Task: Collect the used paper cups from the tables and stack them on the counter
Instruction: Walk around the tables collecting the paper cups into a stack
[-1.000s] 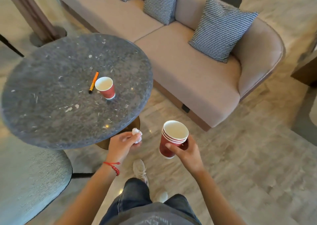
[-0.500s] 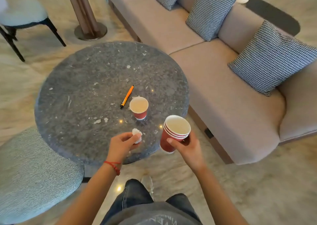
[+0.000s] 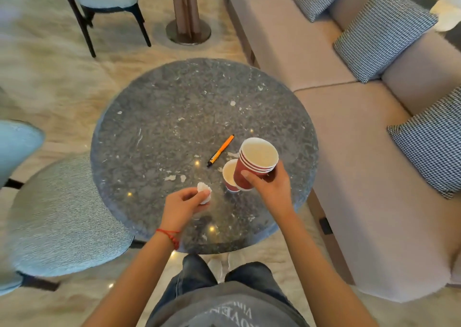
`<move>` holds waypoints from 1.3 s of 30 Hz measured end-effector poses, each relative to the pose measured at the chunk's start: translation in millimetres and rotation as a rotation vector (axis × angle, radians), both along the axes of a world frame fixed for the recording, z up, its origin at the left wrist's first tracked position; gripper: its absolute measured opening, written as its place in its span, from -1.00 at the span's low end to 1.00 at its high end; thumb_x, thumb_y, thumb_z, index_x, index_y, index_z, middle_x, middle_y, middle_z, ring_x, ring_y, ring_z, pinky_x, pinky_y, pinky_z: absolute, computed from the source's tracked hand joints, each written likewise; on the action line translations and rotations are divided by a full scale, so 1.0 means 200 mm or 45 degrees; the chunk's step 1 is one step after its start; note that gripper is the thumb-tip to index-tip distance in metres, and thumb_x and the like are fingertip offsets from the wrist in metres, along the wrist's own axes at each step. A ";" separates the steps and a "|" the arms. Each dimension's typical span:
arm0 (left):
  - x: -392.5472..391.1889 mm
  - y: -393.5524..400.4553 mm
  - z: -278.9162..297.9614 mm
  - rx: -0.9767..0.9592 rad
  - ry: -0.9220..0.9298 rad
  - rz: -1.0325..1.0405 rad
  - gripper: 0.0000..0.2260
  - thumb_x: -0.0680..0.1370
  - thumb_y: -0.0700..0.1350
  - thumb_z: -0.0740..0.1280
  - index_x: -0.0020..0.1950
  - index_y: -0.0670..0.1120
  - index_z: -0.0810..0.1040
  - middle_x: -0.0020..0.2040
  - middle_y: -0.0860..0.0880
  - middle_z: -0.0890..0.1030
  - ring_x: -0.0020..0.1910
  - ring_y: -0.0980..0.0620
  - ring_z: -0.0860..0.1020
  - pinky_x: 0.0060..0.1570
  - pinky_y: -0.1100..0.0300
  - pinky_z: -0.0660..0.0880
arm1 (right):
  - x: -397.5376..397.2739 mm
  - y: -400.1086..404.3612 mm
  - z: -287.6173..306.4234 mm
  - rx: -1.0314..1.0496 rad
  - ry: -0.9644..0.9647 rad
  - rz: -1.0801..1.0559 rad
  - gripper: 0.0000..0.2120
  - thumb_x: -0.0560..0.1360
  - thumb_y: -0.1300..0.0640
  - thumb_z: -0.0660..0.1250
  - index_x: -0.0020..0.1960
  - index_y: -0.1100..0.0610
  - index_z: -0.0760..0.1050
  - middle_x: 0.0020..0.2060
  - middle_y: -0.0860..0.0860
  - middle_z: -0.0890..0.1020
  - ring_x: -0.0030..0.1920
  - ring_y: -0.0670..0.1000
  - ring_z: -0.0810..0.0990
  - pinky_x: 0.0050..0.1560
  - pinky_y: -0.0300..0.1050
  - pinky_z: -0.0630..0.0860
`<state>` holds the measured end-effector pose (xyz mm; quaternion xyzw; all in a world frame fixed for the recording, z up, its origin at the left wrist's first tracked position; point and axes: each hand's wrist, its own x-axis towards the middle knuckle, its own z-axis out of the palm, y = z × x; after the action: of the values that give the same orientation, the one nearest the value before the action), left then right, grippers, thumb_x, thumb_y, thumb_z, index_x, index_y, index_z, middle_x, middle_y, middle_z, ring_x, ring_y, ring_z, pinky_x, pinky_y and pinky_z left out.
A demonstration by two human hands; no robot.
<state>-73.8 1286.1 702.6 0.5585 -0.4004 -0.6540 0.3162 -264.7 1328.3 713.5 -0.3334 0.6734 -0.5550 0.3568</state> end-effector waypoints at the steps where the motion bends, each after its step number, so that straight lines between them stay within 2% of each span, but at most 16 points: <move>1: 0.00 -0.01 0.00 -0.006 -0.002 0.028 -0.96 0.44 -0.22 0.41 -0.17 -0.10 0.65 -0.33 0.04 0.69 -0.29 0.11 0.65 -0.29 0.33 0.56 | 0.00 -0.03 -0.01 0.000 0.009 0.029 -0.46 0.31 0.22 0.54 0.18 -0.02 0.39 0.02 -0.15 0.56 0.02 -0.21 0.56 -0.02 -0.37 0.52; 4: 0.01 -0.04 0.00 -0.013 -0.031 0.096 -0.94 0.43 -0.19 0.43 -0.22 -0.05 0.66 -0.29 0.03 0.70 -0.25 0.06 0.66 -0.22 0.25 0.59 | -0.01 -0.11 -0.04 0.006 0.061 0.094 -0.48 0.29 0.19 0.55 0.08 -0.17 0.38 0.01 -0.23 0.55 0.02 -0.25 0.56 0.00 -0.36 0.51; 7: 0.01 -0.06 -0.01 -0.016 -0.056 0.142 -0.94 0.43 -0.17 0.43 -0.24 -0.04 0.66 -0.28 0.01 0.70 -0.20 0.02 0.66 -0.14 0.17 0.60 | -0.03 -0.13 -0.08 0.048 0.124 0.157 -0.47 0.27 0.11 0.57 0.05 -0.25 0.36 0.02 -0.30 0.52 0.02 -0.40 0.49 -0.04 -0.49 0.44; 10: 0.00 -0.05 -0.01 -0.021 -0.032 0.156 -0.95 0.43 -0.17 0.42 -0.22 -0.05 0.66 -0.28 0.02 0.70 -0.23 0.07 0.66 -0.17 0.25 0.60 | -0.04 -0.14 -0.15 0.076 0.165 0.187 -0.44 0.25 0.09 0.58 0.05 -0.29 0.35 0.02 -0.33 0.49 0.02 -0.47 0.43 -0.08 -0.60 0.36; 15: -0.01 -0.03 -0.03 0.029 -0.042 0.180 -0.93 0.44 -0.21 0.41 -0.24 -0.09 0.65 -0.32 0.02 0.69 -0.27 0.10 0.65 -0.25 0.32 0.57 | -0.04 -0.15 -0.24 0.141 0.166 0.271 -0.43 0.23 -0.03 0.58 0.07 -0.32 0.33 0.05 -0.34 0.48 0.03 -0.48 0.42 -0.09 -0.60 0.35; 18: 0.00 -0.02 -0.04 0.050 -0.034 0.214 -0.95 0.44 -0.23 0.40 -0.21 -0.12 0.65 -0.31 0.01 0.69 -0.25 0.07 0.66 -0.27 0.34 0.56 | -0.05 -0.16 -0.29 0.195 0.162 0.353 -0.37 0.24 0.03 0.59 0.10 -0.34 0.30 0.08 -0.35 0.45 0.06 -0.50 0.40 -0.07 -0.61 0.35; 23: 0.03 -0.01 -0.06 0.052 -0.051 0.282 -0.93 0.43 -0.24 0.41 -0.23 -0.10 0.65 -0.32 0.01 0.69 -0.28 0.10 0.66 -0.30 0.36 0.54 | -0.04 -0.14 -0.40 0.251 0.144 0.416 -0.21 0.21 0.08 0.61 0.24 -0.30 0.22 0.19 -0.21 0.46 0.19 -0.19 0.45 0.14 -0.35 0.39; 25: 0.03 0.00 -0.06 0.058 -0.065 0.301 -0.94 0.43 -0.24 0.41 -0.22 -0.12 0.65 -0.34 0.03 0.68 -0.30 0.13 0.65 -0.31 0.37 0.54 | -0.03 -0.14 -0.43 0.271 0.142 0.404 -0.20 0.20 0.09 0.61 0.23 -0.28 0.22 0.15 -0.27 0.46 0.20 -0.13 0.45 0.19 -0.20 0.42; 27: 0.04 0.00 -0.07 0.064 -0.072 0.323 -0.96 0.43 -0.26 0.41 -0.21 -0.15 0.65 -0.36 0.03 0.68 -0.32 0.13 0.65 -0.32 0.38 0.53 | -0.02 -0.15 -0.45 0.285 0.150 0.373 -0.24 0.21 0.09 0.61 0.21 -0.25 0.24 0.10 -0.33 0.44 0.16 -0.14 0.47 0.18 -0.13 0.45; 28: 0.05 0.00 -0.06 0.071 -0.066 0.335 -0.95 0.43 -0.26 0.41 -0.22 -0.15 0.65 -0.36 0.02 0.68 -0.32 0.12 0.65 -0.33 0.38 0.53 | -0.02 -0.15 -0.45 0.289 0.151 0.355 -0.26 0.21 0.08 0.61 0.20 -0.25 0.25 0.09 -0.34 0.44 0.13 -0.19 0.48 0.15 -0.16 0.46; 31: 0.06 0.00 -0.06 0.084 -0.044 0.362 -0.92 0.43 -0.26 0.41 -0.23 -0.11 0.64 -0.34 0.01 0.69 -0.30 0.09 0.66 -0.33 0.37 0.53 | 0.00 -0.17 -0.43 0.275 0.126 0.325 -0.33 0.22 0.04 0.60 0.14 -0.30 0.27 0.05 -0.34 0.47 0.06 -0.41 0.45 -0.02 -0.42 0.42; 34: 0.07 0.00 -0.06 0.090 -0.035 0.365 -0.92 0.43 -0.25 0.41 -0.23 -0.11 0.64 -0.33 0.00 0.69 -0.30 0.09 0.66 -0.33 0.37 0.53 | 0.01 -0.18 -0.39 0.240 0.092 0.310 -0.37 0.24 0.06 0.59 0.10 -0.28 0.30 0.05 -0.32 0.49 0.04 -0.46 0.44 -0.08 -0.54 0.41; 37: 0.06 -0.02 -0.07 0.101 -0.026 0.328 -0.94 0.43 -0.23 0.42 -0.22 -0.09 0.65 -0.32 0.01 0.69 -0.28 0.09 0.66 -0.32 0.37 0.53 | 0.00 -0.18 -0.36 0.208 0.043 0.291 -0.41 0.24 0.08 0.59 0.09 -0.27 0.33 0.05 -0.30 0.50 0.06 -0.42 0.45 -0.04 -0.53 0.40; 39: 0.04 -0.04 -0.07 0.100 -0.017 0.287 -0.94 0.43 -0.23 0.42 -0.21 -0.09 0.65 -0.32 0.03 0.69 -0.28 0.10 0.66 -0.32 0.37 0.53 | 0.00 -0.16 -0.35 0.209 -0.017 0.276 -0.42 0.25 0.08 0.58 0.09 -0.26 0.34 0.07 -0.28 0.51 0.11 -0.32 0.48 0.06 -0.39 0.45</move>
<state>-66.6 1278.1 688.9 0.6164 -0.3113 -0.6257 0.3628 -265.2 1296.6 643.5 -0.3700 0.6742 -0.4586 0.4452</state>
